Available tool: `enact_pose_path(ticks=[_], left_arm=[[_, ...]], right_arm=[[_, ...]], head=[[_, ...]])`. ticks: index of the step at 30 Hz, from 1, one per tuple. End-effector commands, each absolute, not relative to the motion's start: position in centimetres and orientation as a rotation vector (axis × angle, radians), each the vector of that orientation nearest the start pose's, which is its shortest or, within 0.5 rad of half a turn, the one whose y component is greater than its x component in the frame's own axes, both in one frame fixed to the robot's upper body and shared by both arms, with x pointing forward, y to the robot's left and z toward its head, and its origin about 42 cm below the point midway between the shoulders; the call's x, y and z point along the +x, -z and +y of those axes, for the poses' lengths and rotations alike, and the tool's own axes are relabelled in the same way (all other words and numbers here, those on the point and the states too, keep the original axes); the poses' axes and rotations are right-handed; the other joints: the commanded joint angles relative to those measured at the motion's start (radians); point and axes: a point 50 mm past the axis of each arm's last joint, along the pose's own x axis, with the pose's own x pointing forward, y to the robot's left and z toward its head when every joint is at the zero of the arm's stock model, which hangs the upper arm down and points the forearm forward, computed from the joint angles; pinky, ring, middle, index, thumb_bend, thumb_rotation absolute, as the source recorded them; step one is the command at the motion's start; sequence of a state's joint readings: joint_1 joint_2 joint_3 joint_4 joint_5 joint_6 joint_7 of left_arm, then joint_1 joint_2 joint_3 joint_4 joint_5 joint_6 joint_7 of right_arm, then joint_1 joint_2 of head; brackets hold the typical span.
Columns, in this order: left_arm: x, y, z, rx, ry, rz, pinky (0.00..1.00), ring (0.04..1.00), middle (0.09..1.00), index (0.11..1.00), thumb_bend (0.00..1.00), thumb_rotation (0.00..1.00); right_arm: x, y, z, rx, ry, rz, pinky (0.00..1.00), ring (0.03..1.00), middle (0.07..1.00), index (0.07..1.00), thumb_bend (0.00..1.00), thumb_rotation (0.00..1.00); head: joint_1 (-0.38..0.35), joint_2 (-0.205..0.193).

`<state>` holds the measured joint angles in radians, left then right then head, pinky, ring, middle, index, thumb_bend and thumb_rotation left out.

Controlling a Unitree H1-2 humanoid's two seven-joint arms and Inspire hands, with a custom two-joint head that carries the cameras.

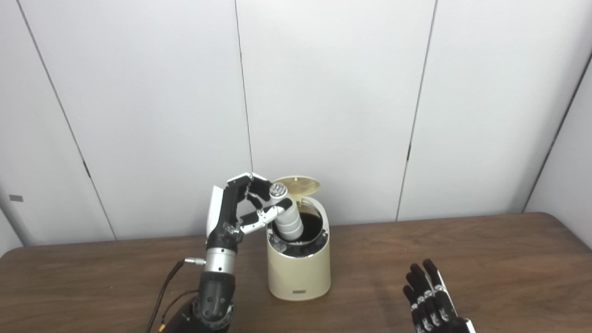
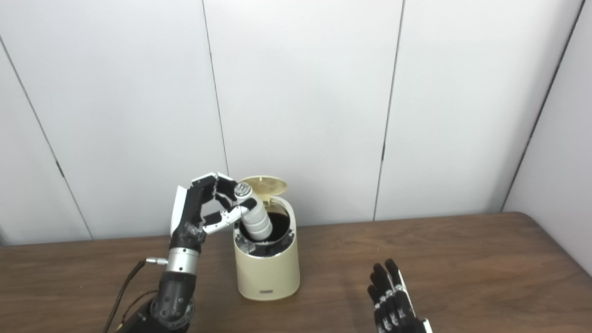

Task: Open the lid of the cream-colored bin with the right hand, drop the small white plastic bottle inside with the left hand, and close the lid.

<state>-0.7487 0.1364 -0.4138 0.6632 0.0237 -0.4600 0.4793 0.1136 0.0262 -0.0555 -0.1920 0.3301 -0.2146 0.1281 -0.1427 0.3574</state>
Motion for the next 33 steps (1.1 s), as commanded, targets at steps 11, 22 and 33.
enact_pose_path(ticks=[11,22,33], left_arm=[[48.5,-22.9,12.8,0.135,0.113,-0.568,0.39,0.47,0.509,0.461,0.5,0.0],[48.0,-22.6,13.5,0.148,0.128,-0.574,0.44,0.515,0.496,0.483,0.52,0.0],[46.1,-22.6,14.3,0.105,0.169,-0.609,0.46,0.54,0.572,0.491,0.52,0.07]], right_arm=[[24.2,-14.2,-21.9,0.327,-0.013,-0.351,1.0,0.991,0.969,0.986,0.86,0.81],[24.5,-14.1,-22.0,0.321,-0.02,-0.346,1.0,0.991,0.969,0.982,0.86,0.82],[25.3,-14.1,-21.8,0.324,-0.029,-0.343,1.0,0.987,0.966,0.979,0.88,0.81]], head=[[-0.001,0.004],[0.006,0.002],[0.018,-0.003]])
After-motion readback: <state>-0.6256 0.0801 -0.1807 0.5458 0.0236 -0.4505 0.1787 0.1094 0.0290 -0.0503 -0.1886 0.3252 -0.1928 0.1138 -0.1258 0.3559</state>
